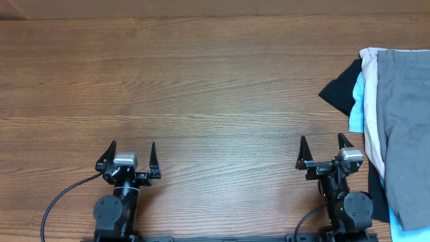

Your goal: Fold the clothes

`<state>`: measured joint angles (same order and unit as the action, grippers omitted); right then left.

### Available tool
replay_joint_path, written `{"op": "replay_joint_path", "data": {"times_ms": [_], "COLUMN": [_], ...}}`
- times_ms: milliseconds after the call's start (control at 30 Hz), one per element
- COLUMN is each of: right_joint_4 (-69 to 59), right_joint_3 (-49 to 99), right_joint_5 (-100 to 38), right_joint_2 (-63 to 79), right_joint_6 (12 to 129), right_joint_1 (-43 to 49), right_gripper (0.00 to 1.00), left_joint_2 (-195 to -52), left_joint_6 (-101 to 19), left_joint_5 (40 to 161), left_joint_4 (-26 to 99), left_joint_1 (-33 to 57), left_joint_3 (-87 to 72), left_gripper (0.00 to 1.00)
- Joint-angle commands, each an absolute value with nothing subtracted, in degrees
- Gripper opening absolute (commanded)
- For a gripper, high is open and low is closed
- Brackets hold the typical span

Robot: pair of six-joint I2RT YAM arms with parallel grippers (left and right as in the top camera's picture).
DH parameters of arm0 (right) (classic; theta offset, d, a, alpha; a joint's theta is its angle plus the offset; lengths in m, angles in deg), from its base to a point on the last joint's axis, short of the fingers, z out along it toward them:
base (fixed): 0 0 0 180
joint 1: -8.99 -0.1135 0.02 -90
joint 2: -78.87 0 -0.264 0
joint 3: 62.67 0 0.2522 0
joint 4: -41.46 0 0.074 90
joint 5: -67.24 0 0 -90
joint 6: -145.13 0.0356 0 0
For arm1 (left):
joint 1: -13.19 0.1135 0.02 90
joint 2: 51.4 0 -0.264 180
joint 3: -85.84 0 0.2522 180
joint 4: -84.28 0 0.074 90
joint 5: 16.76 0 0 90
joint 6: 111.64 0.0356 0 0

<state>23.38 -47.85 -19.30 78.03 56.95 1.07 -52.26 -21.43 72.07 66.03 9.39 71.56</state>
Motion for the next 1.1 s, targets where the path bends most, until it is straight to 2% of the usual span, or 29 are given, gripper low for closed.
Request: {"op": "replay_joint_path", "data": {"times_ms": [0,100,233,533,767,900,1067], "right_joint_4": [25.2,25.3,17.9,5.2,-4.3,-10.5,-23.8], "right_joint_3": [-48.4,-46.9,-40.5,-15.6,6.3,19.2,40.0], "right_joint_5": [-18.3,-19.1,-23.8,-23.3,-18.7,-12.9,-9.2], "right_joint_2": [78.7,78.7,78.7,73.2,55.1,41.0,21.4], "right_joint_6": [61.3,67.0,68.9,68.9,67.9,62.1,61.4], "right_joint_1": [0.8,0.8,0.8,0.8,0.8,0.9,1.1], "right_gripper": [1.0,1.0,1.0,1.0,1.0,1.0,1.0], "left_joint_2": [-51.7,-51.7,-51.7,-51.7,-51.7,-51.7,-51.7], "left_joint_6": [-20.3,-20.3,-20.3,-20.3,-20.3,-20.3,-20.3], "left_joint_5": [71.4,71.4,71.4,71.4,71.4,71.4,71.4], "left_joint_4": [66.2,66.2,66.2,66.2,66.2,66.2,66.3], "left_joint_1": [9.0,9.0,9.0,9.0,9.0,9.0,9.0], "left_joint_3": [71.8,71.8,71.8,71.8,71.8,71.8,71.8], "left_gripper": [1.0,1.0,1.0,1.0,1.0,1.0,1.0]}}
